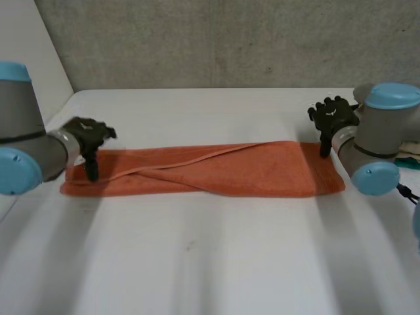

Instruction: Fold the laundry.

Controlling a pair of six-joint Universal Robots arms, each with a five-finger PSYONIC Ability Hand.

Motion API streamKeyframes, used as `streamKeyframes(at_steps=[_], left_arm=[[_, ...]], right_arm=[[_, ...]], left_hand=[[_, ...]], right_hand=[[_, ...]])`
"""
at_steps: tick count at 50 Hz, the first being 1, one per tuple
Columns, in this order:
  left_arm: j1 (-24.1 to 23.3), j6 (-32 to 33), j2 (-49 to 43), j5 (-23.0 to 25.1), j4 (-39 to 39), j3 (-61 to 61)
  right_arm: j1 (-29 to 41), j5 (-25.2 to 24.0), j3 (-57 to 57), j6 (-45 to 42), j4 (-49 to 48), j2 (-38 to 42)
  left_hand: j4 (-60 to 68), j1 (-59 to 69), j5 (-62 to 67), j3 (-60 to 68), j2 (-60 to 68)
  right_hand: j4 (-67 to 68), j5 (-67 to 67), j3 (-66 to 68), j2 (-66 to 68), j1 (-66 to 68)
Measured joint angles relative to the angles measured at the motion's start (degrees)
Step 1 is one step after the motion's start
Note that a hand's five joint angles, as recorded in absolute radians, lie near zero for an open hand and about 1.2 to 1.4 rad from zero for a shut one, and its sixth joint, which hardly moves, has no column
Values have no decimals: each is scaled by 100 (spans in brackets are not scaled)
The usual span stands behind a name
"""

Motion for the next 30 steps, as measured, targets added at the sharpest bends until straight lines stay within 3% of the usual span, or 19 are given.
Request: streamKeyframes(at_steps=[4,8,19,30], left_arm=[[-115,436,-43,160,282,-382],[-237,633,-317,12,588,-311],[-462,701,-1405,-758,880,1089],[-415,857,-2323,-907,655,2440]], right_arm=[[-10,-141,493,-12,16,-225],[-10,-165,812,-40,0,-324],[-96,-153,1486,-78,-57,-563],[-285,-213,1911,-80,-268,-862]], left_hand=[[0,0,0,0,0],[0,0,0,0,0],[0,0,0,0,0],[0,0,0,0,0]], right_hand=[[0,0,0,0,0],[0,0,0,0,0],[0,0,0,0,0],[0,0,0,0,0]])
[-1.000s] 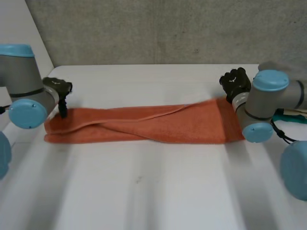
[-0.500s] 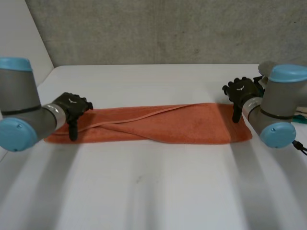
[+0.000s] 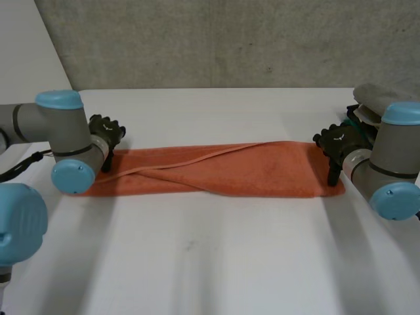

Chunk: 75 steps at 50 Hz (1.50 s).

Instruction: Fold the laundry.

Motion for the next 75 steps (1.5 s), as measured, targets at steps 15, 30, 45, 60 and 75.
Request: streamKeyframes(at_steps=[15,30,45,60,75], left_arm=[[486,-96,-1043,-141,481,2600],[39,-814,807,753,-465,-442],[-609,-976,722,229,206,-1204],[-488,-240,38,-290,300,-324],[-380,128,-113,-388,463,15]], right_arm=[[-47,-17,278,-63,-168,-212],[28,-110,357,-80,-219,-237],[82,-88,524,-89,-159,-303],[4,-100,619,-112,-179,-357],[34,-108,665,-120,-181,-426]], left_hand=[[0,0,0,0,-4],[0,0,0,0,-7],[613,613,471,540,565],[739,696,623,669,700],[2805,3003,2626,2816,2836]], right_hand=[[0,0,0,0,0],[0,0,0,0,0],[0,0,0,0,0],[0,0,0,0,0],[0,0,0,0,0]])
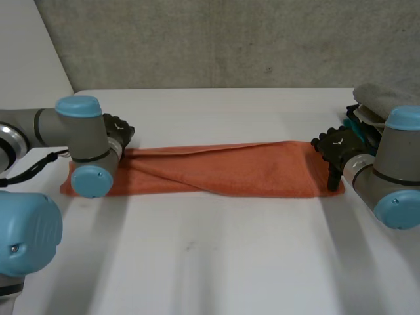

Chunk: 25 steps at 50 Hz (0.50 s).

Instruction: Fold the laundry.

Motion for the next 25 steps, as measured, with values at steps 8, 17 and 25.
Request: streamKeyframes(at_steps=[8,17,25], left_arm=[[11,120,331,76,20,-360],[-114,443,1672,309,51,-1752],[-240,854,3509,835,570,-3717]], right_arm=[[57,-62,-89,13,-1,-26],[247,-628,-774,176,57,99],[528,-1718,-1750,672,282,613]], left_hand=[[2892,2491,2759,2786,2836],[2898,2491,2759,2793,2837],[2900,2492,2759,2804,2849]], right_hand=[[0,0,0,0,0],[0,0,0,0,0],[0,0,0,0,0]])
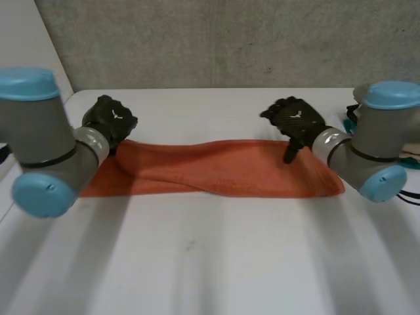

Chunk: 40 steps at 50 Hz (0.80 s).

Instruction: Fold the laundry.

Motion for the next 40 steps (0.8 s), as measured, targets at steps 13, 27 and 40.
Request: streamKeyframes(at_steps=[13,27,40], left_arm=[[227,693,2197,656,1654,-2264],[988,303,1913,1422,2201,-1885],[928,-99,-608,715,2992,2799]], right_arm=[[310,-231,-1718,209,203,1473],[32,1742,-3132,115,-1060,1763],[-242,2184,-3138,661,-1893,-412]], left_hand=[[0,0,0,0,0],[3,0,0,5,5],[23,0,0,20,22]], right_hand=[[895,858,909,971,909],[5657,5296,5576,5538,5210],[5669,5296,5593,5538,5210]])
